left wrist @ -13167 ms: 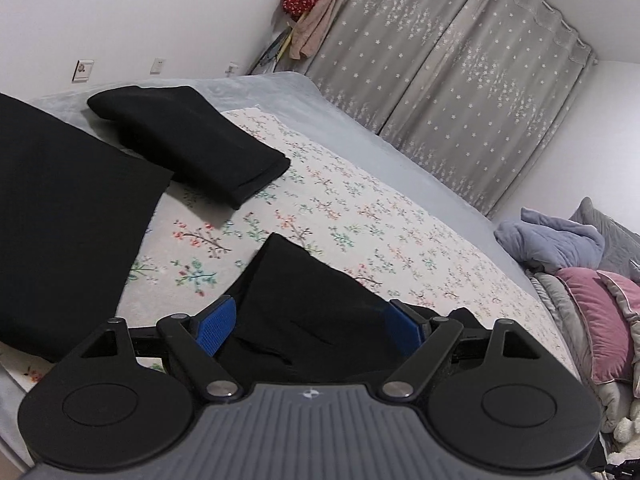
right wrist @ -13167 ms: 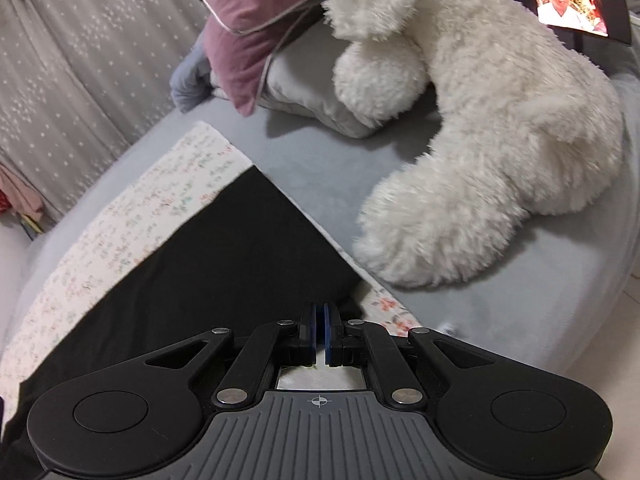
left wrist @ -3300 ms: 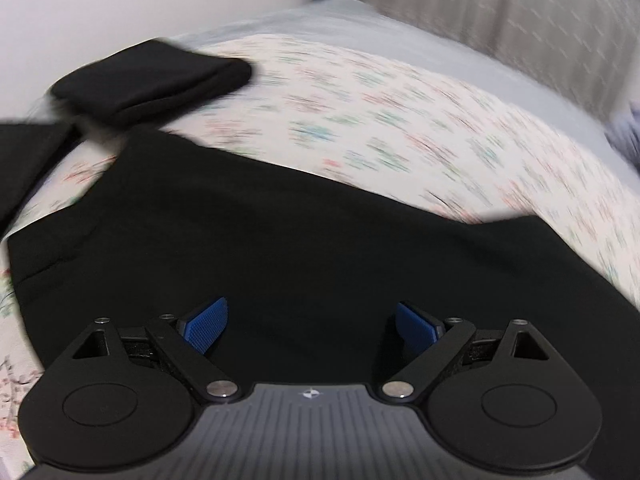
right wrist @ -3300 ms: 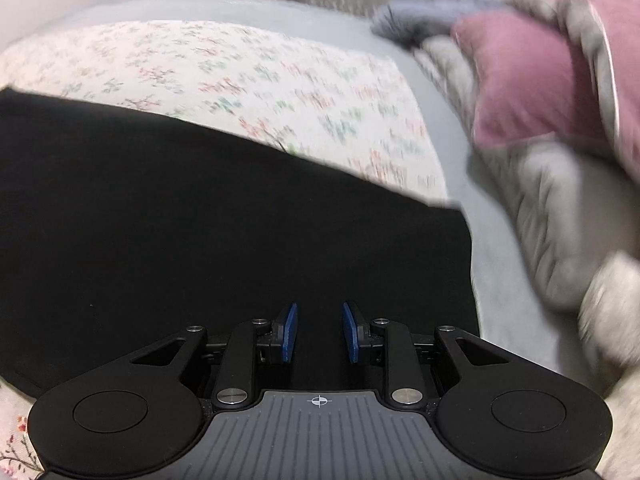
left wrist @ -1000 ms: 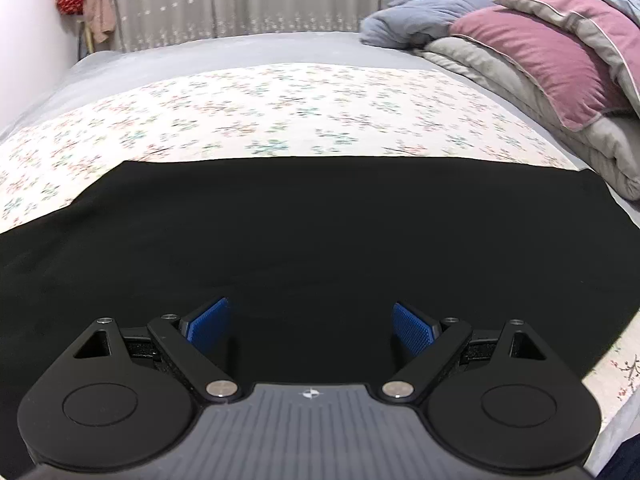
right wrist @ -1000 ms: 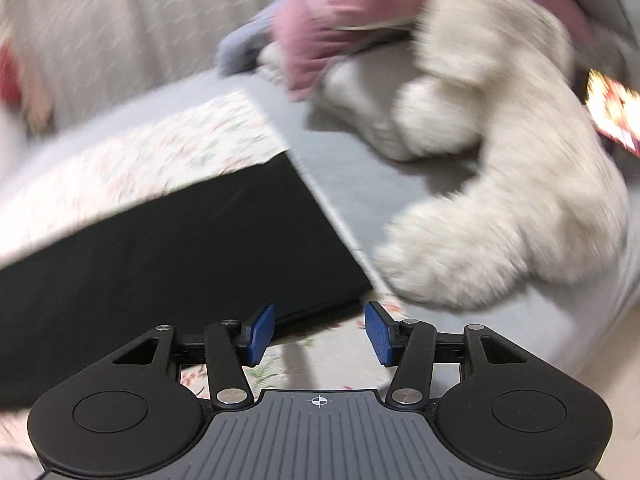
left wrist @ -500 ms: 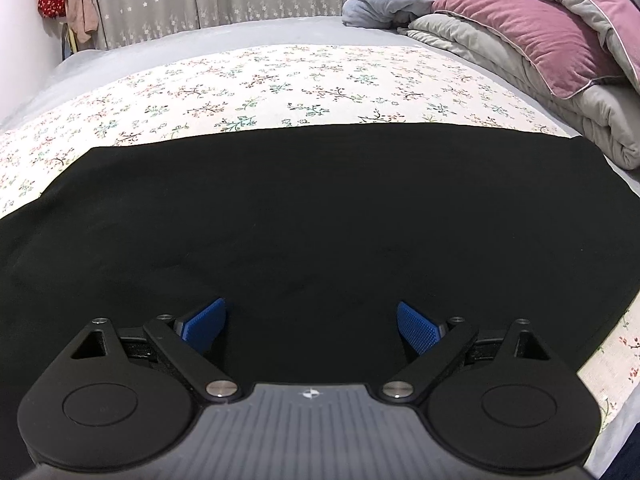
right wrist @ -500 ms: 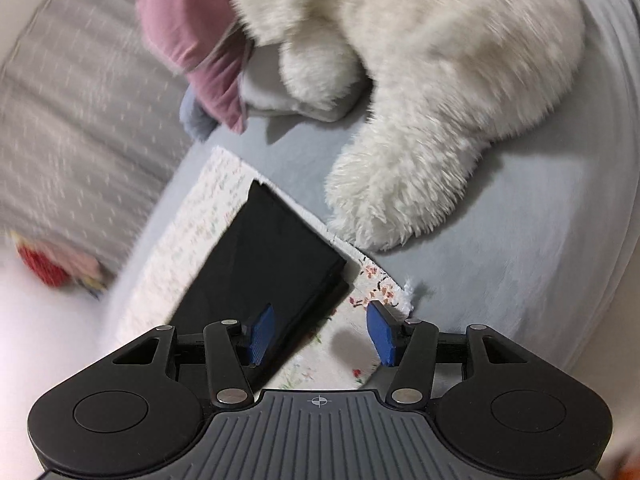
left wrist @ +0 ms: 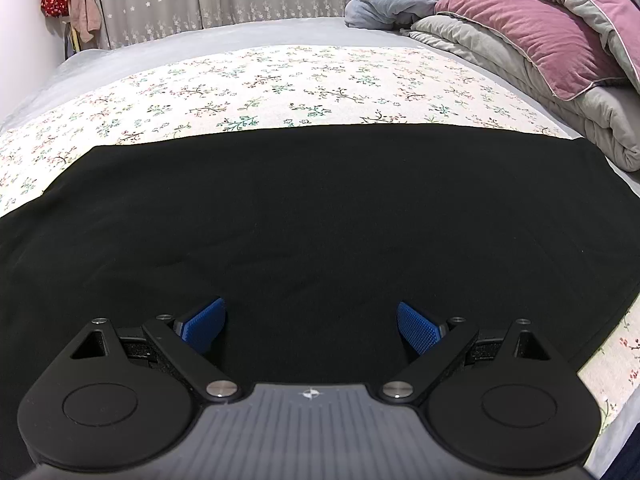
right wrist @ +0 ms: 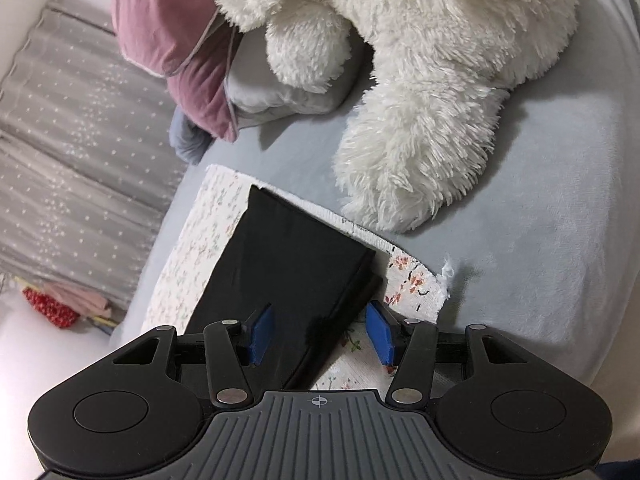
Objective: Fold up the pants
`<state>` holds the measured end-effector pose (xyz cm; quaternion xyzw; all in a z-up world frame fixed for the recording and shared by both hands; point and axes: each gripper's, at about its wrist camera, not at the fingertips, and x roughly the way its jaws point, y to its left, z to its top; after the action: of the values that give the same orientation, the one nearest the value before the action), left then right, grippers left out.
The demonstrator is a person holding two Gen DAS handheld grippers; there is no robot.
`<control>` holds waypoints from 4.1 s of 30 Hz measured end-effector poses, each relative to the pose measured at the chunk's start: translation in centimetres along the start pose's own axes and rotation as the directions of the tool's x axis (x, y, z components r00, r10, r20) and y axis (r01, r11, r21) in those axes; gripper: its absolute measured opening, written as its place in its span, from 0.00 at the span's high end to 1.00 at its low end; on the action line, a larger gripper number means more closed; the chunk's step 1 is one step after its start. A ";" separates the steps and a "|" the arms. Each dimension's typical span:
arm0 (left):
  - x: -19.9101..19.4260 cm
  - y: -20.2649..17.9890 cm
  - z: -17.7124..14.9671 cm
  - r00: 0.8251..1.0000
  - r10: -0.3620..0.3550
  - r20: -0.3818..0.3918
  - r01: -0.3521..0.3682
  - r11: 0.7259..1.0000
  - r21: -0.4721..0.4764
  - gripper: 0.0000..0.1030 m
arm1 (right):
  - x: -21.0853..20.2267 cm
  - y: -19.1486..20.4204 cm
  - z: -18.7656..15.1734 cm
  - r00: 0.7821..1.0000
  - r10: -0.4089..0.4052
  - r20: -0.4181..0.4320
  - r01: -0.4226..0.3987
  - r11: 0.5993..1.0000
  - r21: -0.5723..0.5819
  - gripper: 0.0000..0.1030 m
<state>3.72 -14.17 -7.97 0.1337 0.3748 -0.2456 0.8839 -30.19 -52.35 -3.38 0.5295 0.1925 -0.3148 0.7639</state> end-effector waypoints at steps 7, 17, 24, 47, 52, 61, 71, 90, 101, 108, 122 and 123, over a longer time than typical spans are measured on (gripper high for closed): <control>-0.1 -0.1 0.1 1.000 0.003 -0.001 -0.003 1.000 -0.002 0.00 | 0.9 0.9 -0.9 0.997 -0.044 0.062 0.046 0.999 -0.029 0.57; 0.0 -0.1 0.1 1.000 0.002 -0.001 -0.002 1.000 -0.004 0.00 | 1.1 1.4 -1.7 0.986 -0.103 0.130 0.107 0.994 -0.019 0.80; 0.0 -0.1 0.1 1.000 0.004 -0.001 -0.004 1.000 -0.007 0.00 | 0.6 3.3 -2.6 0.972 -0.086 0.217 0.108 0.990 -0.090 0.93; -0.4 2.0 0.8 0.993 -0.111 0.026 0.114 0.975 -0.190 0.00 | 5.6 14.5 -28.7 0.987 0.142 0.071 0.128 -0.451 -0.883 0.94; -0.8 1.8 0.8 0.986 -0.163 0.048 0.169 0.967 -0.189 0.00 | 5.9 14.6 -28.2 0.989 0.128 0.074 0.121 -0.417 -0.901 0.94; -0.6 1.6 1.0 0.978 -0.203 0.048 0.208 0.960 -0.186 0.00 | 4.2 17.4 -21.6 0.985 0.144 0.095 0.086 0.065 -0.994 0.94; -0.4 3.1 1.0 0.981 -0.192 0.033 0.194 0.943 -0.271 0.00 | 2.6 16.1 -6.7 0.904 0.029 0.426 0.222 0.820 -0.528 0.94; -0.8 11.2 0.7 0.954 -0.290 0.077 0.283 0.783 -0.554 0.00 | 4.0 22.4 -18.4 0.900 0.385 0.203 0.060 0.350 -0.935 0.93; -1.7 12.9 0.0 0.953 -0.292 0.076 0.280 0.762 -0.584 0.00 | 7.7 20.9 -35.6 0.977 0.137 -0.164 -0.115 -0.309 -0.944 0.93; -1.1 12.6 0.2 0.943 -0.327 0.064 0.303 0.763 -0.571 0.00 | 7.4 19.6 -36.3 0.978 0.157 -0.141 -0.079 -0.344 -0.936 0.39; -0.5 10.4 0.5 0.926 -0.377 0.029 0.337 0.788 -0.515 0.00 | 8.5 20.3 -37.8 0.972 0.123 -0.198 -0.146 -0.343 -0.928 0.92; -0.5 10.5 0.5 0.925 -0.379 0.030 0.339 0.786 -0.517 0.00 | 8.2 20.3 -38.2 0.970 0.131 -0.207 -0.149 -0.354 -0.923 0.89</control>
<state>9.36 -5.36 -6.73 -0.1709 0.4782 -0.2952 0.8093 -8.86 -14.22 -8.52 -0.2952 0.3045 0.0749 0.9025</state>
